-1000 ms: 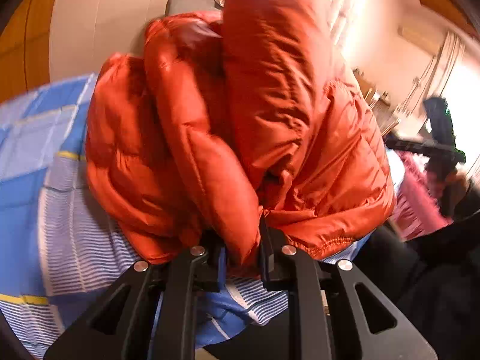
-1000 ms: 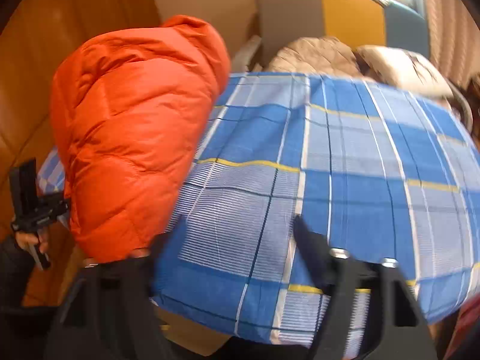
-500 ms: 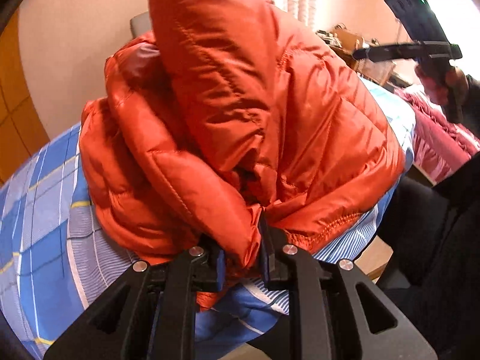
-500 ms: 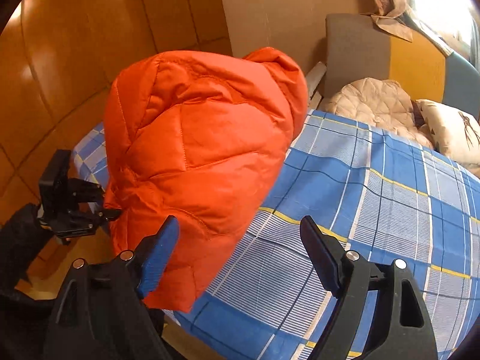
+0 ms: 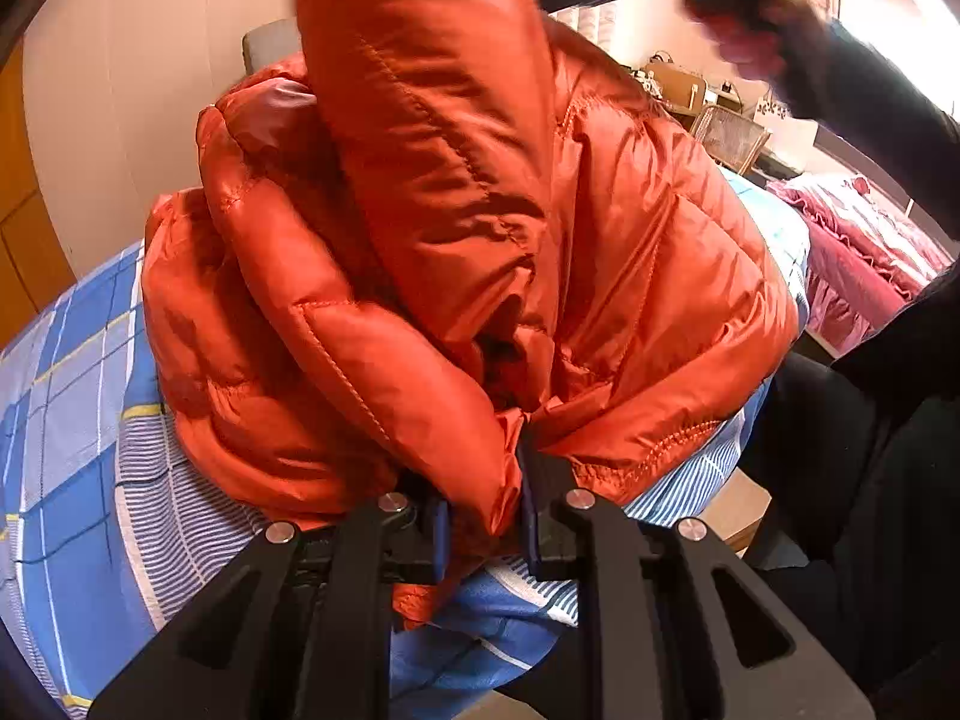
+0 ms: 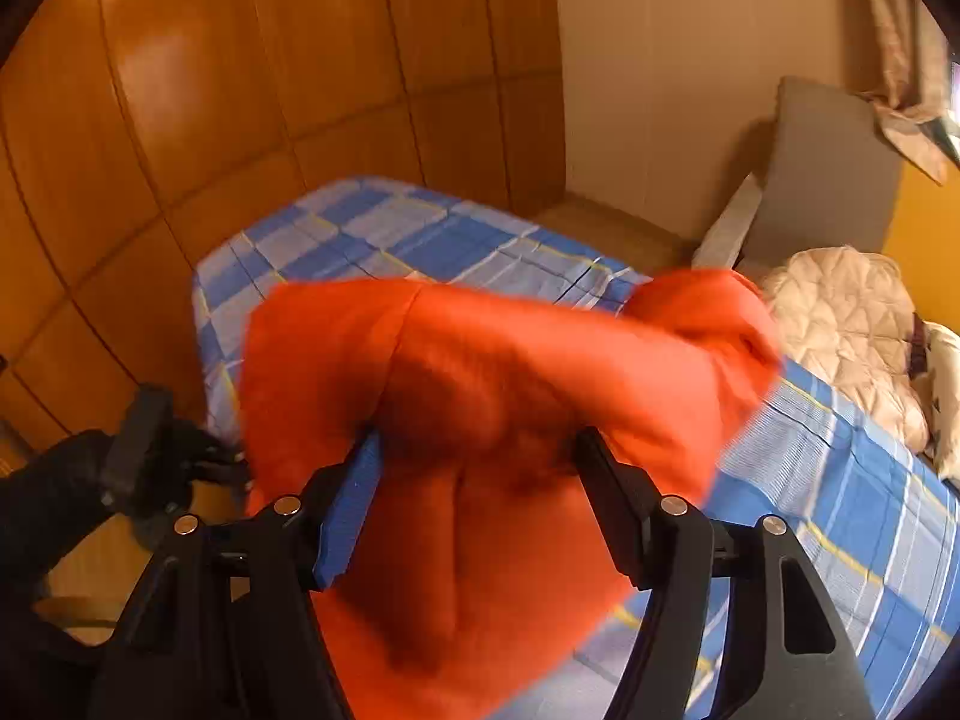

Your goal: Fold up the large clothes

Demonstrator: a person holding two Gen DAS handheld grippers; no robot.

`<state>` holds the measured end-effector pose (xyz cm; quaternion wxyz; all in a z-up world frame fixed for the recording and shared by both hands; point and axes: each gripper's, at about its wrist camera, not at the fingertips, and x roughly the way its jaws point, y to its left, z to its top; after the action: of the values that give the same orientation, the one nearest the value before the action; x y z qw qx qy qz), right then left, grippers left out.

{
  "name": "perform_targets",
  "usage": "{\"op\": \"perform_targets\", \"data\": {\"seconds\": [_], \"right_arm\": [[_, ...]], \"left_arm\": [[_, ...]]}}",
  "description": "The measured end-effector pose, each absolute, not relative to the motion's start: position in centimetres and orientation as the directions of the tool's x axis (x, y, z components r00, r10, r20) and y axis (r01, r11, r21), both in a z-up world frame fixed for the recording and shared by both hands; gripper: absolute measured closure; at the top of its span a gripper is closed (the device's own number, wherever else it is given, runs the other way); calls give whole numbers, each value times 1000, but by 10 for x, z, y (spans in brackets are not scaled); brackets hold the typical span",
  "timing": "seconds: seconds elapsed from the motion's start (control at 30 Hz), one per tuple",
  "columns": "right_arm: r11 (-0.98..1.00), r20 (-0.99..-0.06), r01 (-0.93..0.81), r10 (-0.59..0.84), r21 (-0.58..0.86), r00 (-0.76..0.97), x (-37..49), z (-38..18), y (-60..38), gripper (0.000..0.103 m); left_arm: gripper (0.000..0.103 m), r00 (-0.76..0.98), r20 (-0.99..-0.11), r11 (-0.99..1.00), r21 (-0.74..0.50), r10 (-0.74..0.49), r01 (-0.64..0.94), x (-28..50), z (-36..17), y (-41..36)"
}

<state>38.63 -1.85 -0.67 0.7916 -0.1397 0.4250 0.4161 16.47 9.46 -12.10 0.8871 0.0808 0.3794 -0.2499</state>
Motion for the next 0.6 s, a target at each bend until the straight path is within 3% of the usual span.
{"op": "perform_targets", "data": {"seconds": [0.17, 0.37, 0.5, 0.6], "right_arm": [[631, -897, -768, 396, 110, 197, 420, -57, 39, 30], [683, -928, -729, 301, 48, 221, 434, -107, 87, 28], [700, -915, -711, 328, 68, 235, 429, -99, 72, 28], [727, -855, -662, 450, 182, 260, 418, -73, 32, 19]], "left_arm": [[86, 582, -704, 868, -99, -407, 487, 170, -130, 108], [86, 601, -698, 897, -140, -390, 419, 171, -135, 129], [86, 596, -709, 902, -135, -377, 411, 170, -136, 129], [86, 598, -707, 904, -145, -378, 401, 169, -136, 130]]}}
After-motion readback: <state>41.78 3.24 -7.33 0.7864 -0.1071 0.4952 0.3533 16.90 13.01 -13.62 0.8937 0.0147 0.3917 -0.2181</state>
